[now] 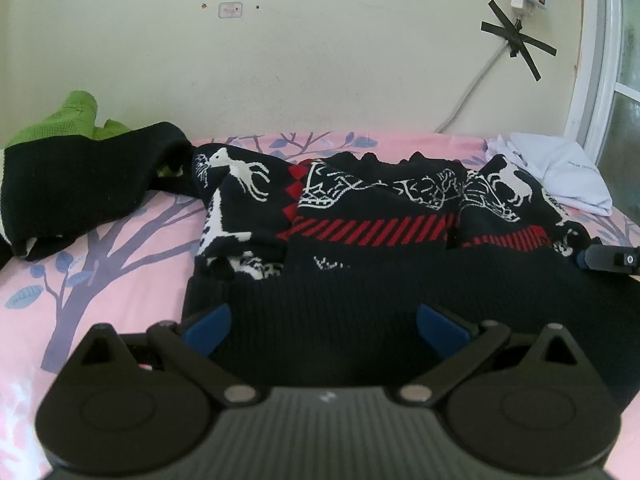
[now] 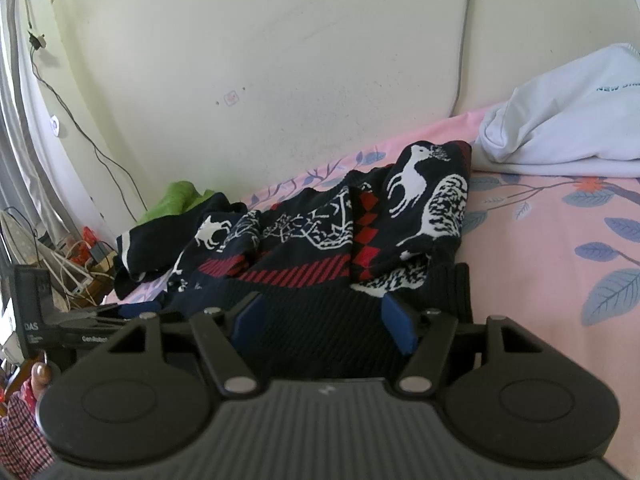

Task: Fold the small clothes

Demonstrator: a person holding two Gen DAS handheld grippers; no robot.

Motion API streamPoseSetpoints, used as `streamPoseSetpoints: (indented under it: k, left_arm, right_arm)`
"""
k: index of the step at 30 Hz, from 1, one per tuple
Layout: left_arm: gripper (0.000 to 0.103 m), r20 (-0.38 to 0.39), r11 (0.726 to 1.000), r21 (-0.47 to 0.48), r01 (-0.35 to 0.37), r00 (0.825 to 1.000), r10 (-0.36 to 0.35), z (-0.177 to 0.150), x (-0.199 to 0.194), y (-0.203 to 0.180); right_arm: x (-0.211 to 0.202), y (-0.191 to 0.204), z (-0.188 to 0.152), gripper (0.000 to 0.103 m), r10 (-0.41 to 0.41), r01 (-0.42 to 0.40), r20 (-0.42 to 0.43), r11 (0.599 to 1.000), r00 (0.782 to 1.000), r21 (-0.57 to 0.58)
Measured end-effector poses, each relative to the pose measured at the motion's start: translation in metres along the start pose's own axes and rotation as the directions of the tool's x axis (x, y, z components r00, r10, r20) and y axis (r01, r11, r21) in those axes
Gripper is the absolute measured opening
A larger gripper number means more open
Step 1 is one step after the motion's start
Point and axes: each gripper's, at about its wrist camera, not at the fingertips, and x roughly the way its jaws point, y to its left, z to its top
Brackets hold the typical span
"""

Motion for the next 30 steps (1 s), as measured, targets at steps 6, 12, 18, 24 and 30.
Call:
streamPoseSetpoints:
  k: [6,12,18,24,30]
  left_arm:
    - [0.103,-0.017,1.0,0.011,-0.002,1.0,0.003,0.001,0.003,-0.001]
    - [0.103,-0.03,1.0,0.01,0.001,1.0,0.0,0.002,0.004,-0.001]
    - [0.103,-0.041,1.0,0.018,-0.012,0.999,0.013,0.003,0.005,-0.004]
    - [0.103,-0.02,0.999,0.034,-0.033,0.999,0.034,0.0,-0.002,-0.006]
    - [0.103,0.055,0.995,0.051,-0.084,0.995,0.081,-0.002,-0.015,-0.009]
  right_arm:
    - [-0.001,0.001,0.0,0.059,0.001,-0.001,0.002,1.0,1.0,0.002]
    - [-0.001,0.001,0.0,0.06,0.004,-0.004,0.002,1.0,1.0,0.006]
    - [-0.001,0.001,-0.001,0.06,0.006,-0.006,0.003,1.0,1.0,0.008]
    - [-0.001,0.001,-0.001,0.06,0.007,-0.007,0.003,1.0,1.0,0.009]
    - [-0.001,0.001,-0.001,0.06,0.006,-0.006,0.003,1.0,1.0,0.009]
